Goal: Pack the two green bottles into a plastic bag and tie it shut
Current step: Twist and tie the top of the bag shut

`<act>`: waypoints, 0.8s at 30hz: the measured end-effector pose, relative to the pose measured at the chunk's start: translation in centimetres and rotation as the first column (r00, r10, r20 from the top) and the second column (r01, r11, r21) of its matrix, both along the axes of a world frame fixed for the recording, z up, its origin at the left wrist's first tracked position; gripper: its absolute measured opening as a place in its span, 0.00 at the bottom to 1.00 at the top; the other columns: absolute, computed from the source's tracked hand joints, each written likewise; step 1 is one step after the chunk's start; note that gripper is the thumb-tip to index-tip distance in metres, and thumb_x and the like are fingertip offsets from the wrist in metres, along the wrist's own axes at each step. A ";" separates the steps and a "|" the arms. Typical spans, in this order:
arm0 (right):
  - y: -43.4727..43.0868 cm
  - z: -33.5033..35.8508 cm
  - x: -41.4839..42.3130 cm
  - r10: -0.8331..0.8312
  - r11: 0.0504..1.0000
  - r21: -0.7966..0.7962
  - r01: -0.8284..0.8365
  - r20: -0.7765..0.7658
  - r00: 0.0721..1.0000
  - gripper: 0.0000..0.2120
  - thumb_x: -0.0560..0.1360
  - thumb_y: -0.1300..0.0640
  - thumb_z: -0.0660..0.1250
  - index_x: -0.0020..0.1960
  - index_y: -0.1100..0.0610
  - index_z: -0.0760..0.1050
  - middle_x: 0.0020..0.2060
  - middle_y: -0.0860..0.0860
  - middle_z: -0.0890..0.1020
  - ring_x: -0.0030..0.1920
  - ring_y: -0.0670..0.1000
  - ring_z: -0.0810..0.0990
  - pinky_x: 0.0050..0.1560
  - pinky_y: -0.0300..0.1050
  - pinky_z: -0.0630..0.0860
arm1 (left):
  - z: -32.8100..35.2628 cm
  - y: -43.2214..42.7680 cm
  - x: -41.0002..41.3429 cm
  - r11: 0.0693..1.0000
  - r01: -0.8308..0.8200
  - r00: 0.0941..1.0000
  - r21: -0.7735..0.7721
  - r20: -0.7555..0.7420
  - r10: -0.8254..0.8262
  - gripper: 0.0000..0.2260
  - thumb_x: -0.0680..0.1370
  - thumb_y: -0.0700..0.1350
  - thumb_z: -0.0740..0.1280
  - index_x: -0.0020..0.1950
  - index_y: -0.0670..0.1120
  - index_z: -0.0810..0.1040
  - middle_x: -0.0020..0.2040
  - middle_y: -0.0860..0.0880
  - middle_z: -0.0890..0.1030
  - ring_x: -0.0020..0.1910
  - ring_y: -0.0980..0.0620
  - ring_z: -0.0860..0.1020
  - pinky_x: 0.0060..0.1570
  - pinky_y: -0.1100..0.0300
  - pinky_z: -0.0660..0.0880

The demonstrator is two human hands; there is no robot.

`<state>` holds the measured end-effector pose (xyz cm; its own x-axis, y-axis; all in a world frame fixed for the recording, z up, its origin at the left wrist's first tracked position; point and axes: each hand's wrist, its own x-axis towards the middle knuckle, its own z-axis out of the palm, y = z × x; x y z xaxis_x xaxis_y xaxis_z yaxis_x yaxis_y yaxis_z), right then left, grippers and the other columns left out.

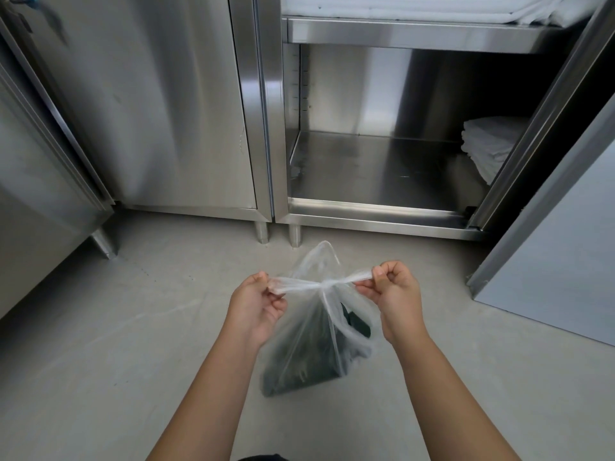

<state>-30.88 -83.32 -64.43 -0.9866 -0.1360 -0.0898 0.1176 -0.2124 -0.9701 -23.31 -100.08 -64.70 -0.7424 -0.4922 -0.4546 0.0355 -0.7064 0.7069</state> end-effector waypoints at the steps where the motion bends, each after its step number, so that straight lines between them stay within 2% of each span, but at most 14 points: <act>1: 0.2 -0.1 -0.3 -0.015 1.000 0.003 0.015 0.005 1.000 0.12 0.77 0.67 0.57 0.36 0.59 0.66 0.32 0.55 0.73 0.31 0.49 0.77 0.33 0.35 0.78 | -0.4 -0.4 -0.1 0.999 -0.016 1.000 0.041 -0.003 0.016 0.15 0.81 0.39 0.53 0.34 0.44 0.65 0.22 0.51 0.70 0.19 0.57 0.66 0.19 0.68 0.62; 7: 1.8 -1.5 -1.7 -0.169 0.985 -0.004 0.170 0.098 0.981 0.13 0.77 0.67 0.56 0.35 0.59 0.65 0.33 0.56 0.72 0.33 0.51 0.74 0.31 0.34 0.79 | -2.1 -2.9 0.5 0.975 -0.133 0.991 0.178 0.050 0.126 0.16 0.82 0.41 0.50 0.34 0.44 0.64 0.23 0.49 0.68 0.20 0.56 0.63 0.19 0.70 0.60; 10: 2.6 -2.3 -2.2 -0.237 0.970 -0.008 0.241 0.164 0.958 0.13 0.77 0.67 0.56 0.35 0.59 0.64 0.33 0.55 0.71 0.32 0.50 0.73 0.33 0.37 0.79 | -3.2 -4.4 1.2 0.940 -0.169 0.984 0.295 -0.010 0.180 0.17 0.82 0.42 0.47 0.33 0.47 0.60 0.16 0.52 0.65 0.14 0.58 0.62 0.17 0.71 0.58; 14: 3.3 -3.3 -2.5 -0.298 0.952 0.001 0.306 0.221 0.929 0.13 0.77 0.67 0.56 0.34 0.59 0.64 0.33 0.55 0.71 0.31 0.50 0.72 0.31 0.37 0.79 | -4.6 -6.0 2.0 0.889 -0.182 0.972 0.420 -0.058 0.227 0.18 0.82 0.42 0.46 0.32 0.47 0.58 0.15 0.52 0.63 0.13 0.58 0.61 0.15 0.70 0.58; 17: 3.7 -3.5 -2.6 -0.333 0.939 -0.008 0.345 0.238 0.912 0.14 0.77 0.68 0.56 0.34 0.59 0.64 0.33 0.55 0.71 0.32 0.50 0.72 0.29 0.35 0.79 | -5.3 -6.9 2.3 0.870 -0.201 0.968 0.449 -0.047 0.247 0.18 0.82 0.42 0.45 0.32 0.47 0.58 0.15 0.52 0.63 0.13 0.58 0.61 0.15 0.69 0.59; 22: 4.1 -3.5 -2.7 -0.363 0.925 -0.020 0.380 0.254 0.896 0.15 0.77 0.68 0.56 0.33 0.58 0.64 0.30 0.55 0.70 0.31 0.51 0.71 0.33 0.42 0.76 | -5.1 -6.8 2.8 0.842 -0.257 0.954 0.474 -0.016 0.300 0.16 0.80 0.35 0.46 0.34 0.47 0.59 0.15 0.51 0.62 0.13 0.57 0.61 0.15 0.69 0.59; 24: 4.1 -3.5 -2.6 -0.360 0.923 -0.042 0.383 0.258 0.896 0.15 0.77 0.68 0.56 0.33 0.58 0.64 0.30 0.56 0.70 0.31 0.51 0.71 0.36 0.44 0.74 | -4.8 -6.9 3.0 0.836 -0.283 0.945 0.469 -0.012 0.327 0.16 0.75 0.29 0.47 0.34 0.47 0.59 0.15 0.50 0.62 0.13 0.57 0.61 0.16 0.70 0.59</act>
